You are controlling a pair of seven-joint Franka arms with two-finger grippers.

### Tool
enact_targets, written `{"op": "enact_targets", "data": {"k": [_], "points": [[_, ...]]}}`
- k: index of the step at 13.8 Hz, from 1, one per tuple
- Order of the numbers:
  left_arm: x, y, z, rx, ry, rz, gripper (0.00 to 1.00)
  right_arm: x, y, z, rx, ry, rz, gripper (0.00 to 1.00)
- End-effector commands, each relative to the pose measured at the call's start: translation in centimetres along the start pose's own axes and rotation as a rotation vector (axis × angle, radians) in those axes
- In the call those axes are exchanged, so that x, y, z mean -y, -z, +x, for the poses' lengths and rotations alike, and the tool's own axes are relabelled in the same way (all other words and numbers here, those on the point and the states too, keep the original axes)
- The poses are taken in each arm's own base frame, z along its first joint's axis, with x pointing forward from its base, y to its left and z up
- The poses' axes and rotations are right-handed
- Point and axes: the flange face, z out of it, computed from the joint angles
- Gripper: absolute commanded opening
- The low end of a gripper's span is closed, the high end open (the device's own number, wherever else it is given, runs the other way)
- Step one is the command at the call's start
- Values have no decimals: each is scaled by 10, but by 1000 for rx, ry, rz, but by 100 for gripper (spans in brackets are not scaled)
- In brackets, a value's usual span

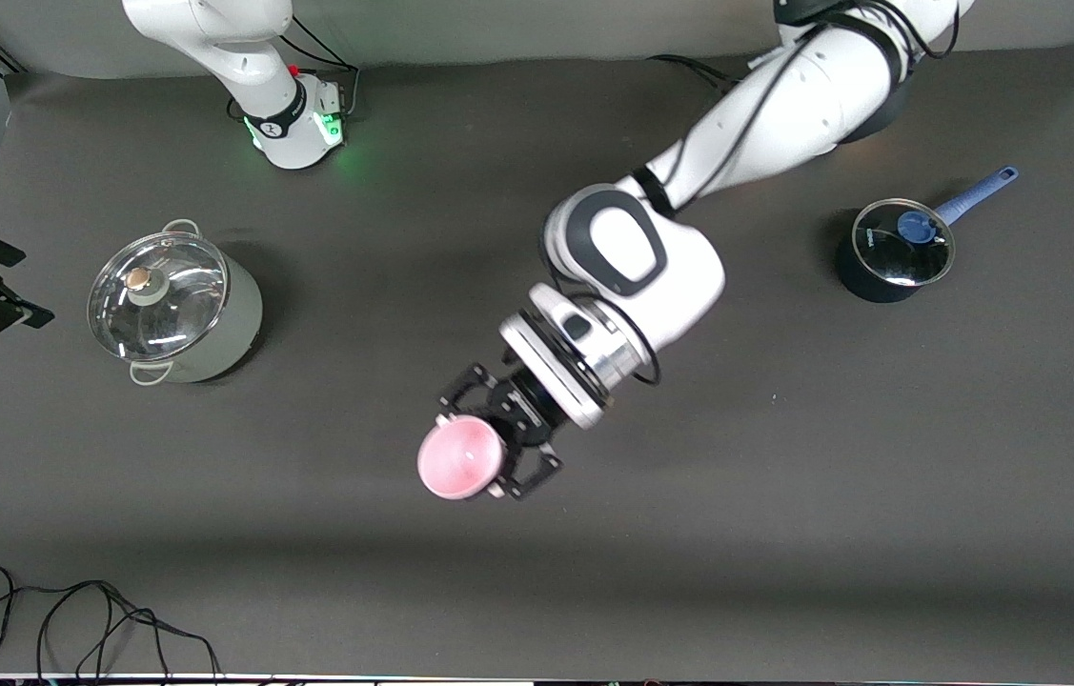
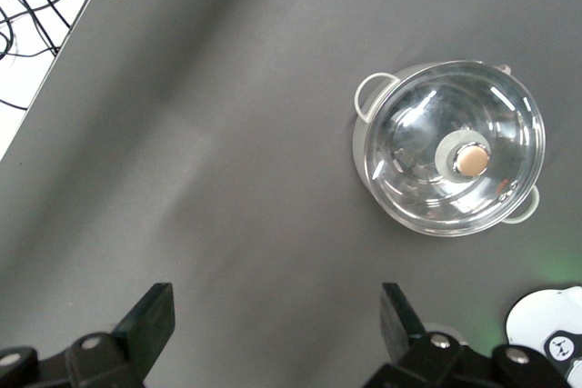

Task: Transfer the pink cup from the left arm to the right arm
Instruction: 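Carry the pink cup with the left gripper toward the table middle, then reach the right gripper to the cup rim beside the left gripper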

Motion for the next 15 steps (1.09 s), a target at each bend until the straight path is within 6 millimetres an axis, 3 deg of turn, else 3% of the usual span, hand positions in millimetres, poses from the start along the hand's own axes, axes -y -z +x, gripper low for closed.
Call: {"op": "enact_targets", "data": {"k": [1,5,7,11,15], "points": [[-29,1,18,-17,7,30,0,26,16,-13,-21,10,32,100],[-66,4,21,6,-8,53,0,60,24,-40,-51,-32,49,100],[-68,4,21,7,-5,55,0,73,33,-61,-65,-57,69,100],[-73,6,24,5,31,61,0,119,33,-107,-59,-21,58,100],[-75,5,22,10,15,64,0,149,26,-168,-51,-19,60,100]]}}
